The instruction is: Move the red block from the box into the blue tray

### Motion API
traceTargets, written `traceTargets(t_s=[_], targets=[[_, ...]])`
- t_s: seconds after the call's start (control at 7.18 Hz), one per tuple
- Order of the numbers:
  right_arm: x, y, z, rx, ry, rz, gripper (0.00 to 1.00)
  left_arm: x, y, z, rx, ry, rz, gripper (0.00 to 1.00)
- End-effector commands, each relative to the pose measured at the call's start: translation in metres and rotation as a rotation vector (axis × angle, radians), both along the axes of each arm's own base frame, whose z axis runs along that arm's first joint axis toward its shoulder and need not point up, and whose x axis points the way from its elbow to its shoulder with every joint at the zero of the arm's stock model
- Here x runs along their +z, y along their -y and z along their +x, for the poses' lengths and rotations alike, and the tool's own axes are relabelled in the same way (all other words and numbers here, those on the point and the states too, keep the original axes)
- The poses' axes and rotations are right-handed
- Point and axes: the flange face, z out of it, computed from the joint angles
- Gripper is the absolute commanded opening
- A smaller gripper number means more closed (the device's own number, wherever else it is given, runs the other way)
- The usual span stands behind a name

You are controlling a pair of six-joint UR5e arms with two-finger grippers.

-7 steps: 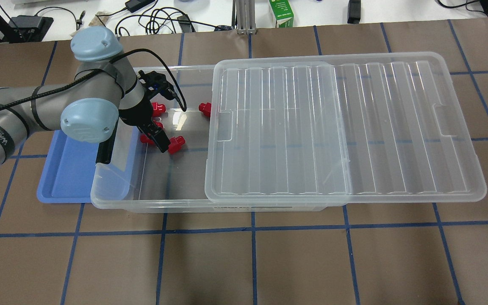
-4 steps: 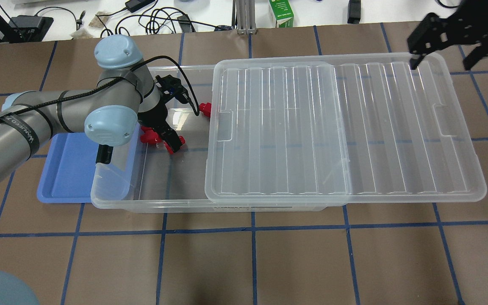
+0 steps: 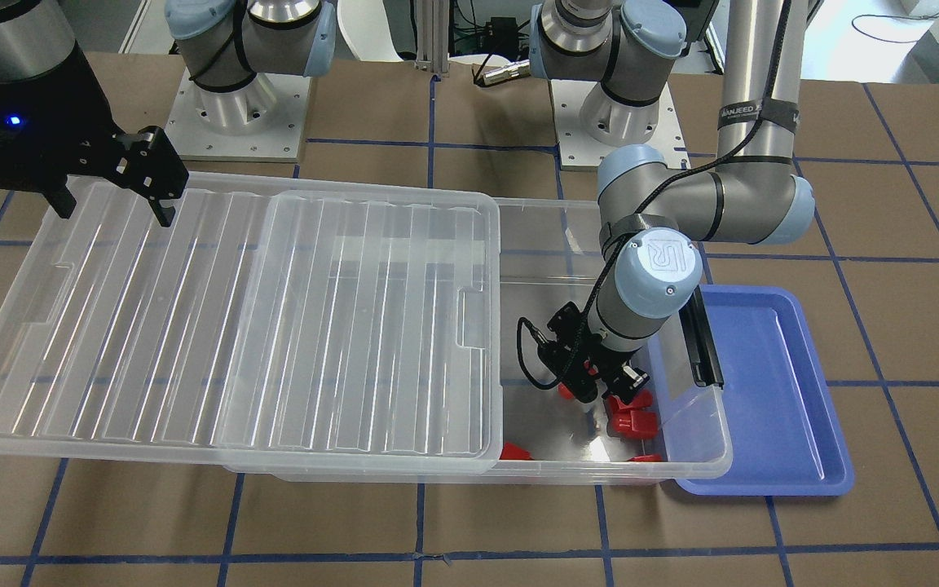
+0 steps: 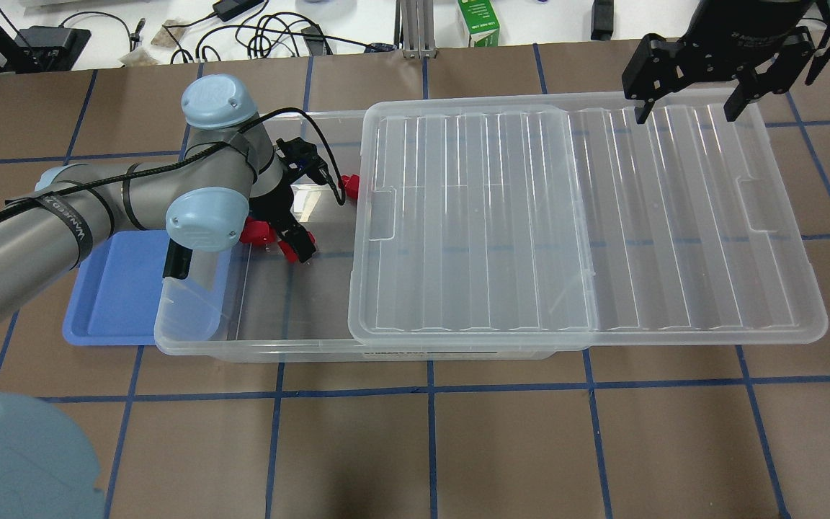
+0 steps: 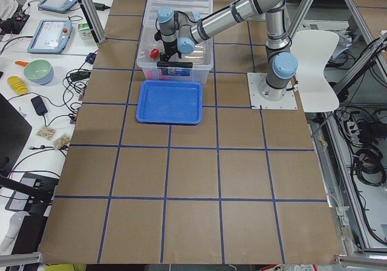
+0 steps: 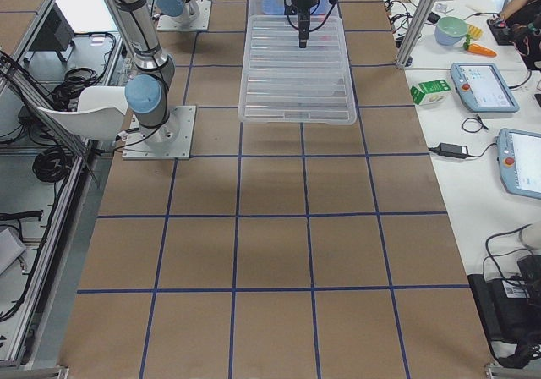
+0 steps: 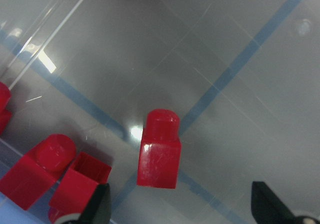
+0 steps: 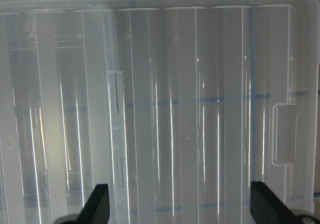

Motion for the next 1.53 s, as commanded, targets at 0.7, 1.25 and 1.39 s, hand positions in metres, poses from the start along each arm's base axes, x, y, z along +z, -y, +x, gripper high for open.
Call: traceTargets(t_s=[0.7, 1.25, 1.39], targets=[[0.003, -0.001, 0.000, 0.002, -0.009, -0.005, 1.00, -0.018, 0.011, -0.001, 0.006, 0.002, -0.013, 0.00], [0.003, -0.002, 0.000, 0.002, -0.010, -0.005, 1.00, 0.035, 0.020, -0.001, 0.002, 0.036, -0.101, 0.00], [0.002, -0.001, 0.000, 0.002, -0.010, -0.003, 1.00, 0.064, 0.020, -0.002, 0.012, 0.033, -0.106, 0.00]])
